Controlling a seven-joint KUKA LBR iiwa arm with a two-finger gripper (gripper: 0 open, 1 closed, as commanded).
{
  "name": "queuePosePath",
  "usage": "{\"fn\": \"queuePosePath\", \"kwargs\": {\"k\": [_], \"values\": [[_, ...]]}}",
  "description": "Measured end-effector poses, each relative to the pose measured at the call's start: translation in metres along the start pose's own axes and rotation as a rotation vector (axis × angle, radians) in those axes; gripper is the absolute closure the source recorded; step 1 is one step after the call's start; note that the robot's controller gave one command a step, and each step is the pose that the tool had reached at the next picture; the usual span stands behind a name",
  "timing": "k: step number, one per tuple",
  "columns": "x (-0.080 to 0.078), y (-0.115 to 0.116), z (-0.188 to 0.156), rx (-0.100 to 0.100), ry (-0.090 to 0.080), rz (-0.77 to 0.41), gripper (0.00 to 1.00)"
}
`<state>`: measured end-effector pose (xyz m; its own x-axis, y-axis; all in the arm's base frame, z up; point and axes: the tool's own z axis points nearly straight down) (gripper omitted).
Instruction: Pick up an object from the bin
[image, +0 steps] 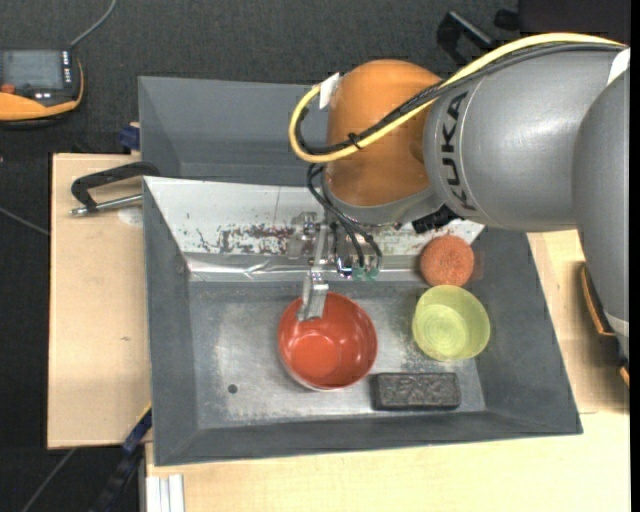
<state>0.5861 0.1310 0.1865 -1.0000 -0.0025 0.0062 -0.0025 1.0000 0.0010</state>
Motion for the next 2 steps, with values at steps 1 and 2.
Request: {"fn": "queuePosePath", "kwargs": {"k": [1,2], "values": [[0.0462,-0.0298,0.1190,0.000,0.003,-0.115,0.00],[0.0433,-0.0290,0.1146,-0.002,-0.006,-0.113,1.00]]}}
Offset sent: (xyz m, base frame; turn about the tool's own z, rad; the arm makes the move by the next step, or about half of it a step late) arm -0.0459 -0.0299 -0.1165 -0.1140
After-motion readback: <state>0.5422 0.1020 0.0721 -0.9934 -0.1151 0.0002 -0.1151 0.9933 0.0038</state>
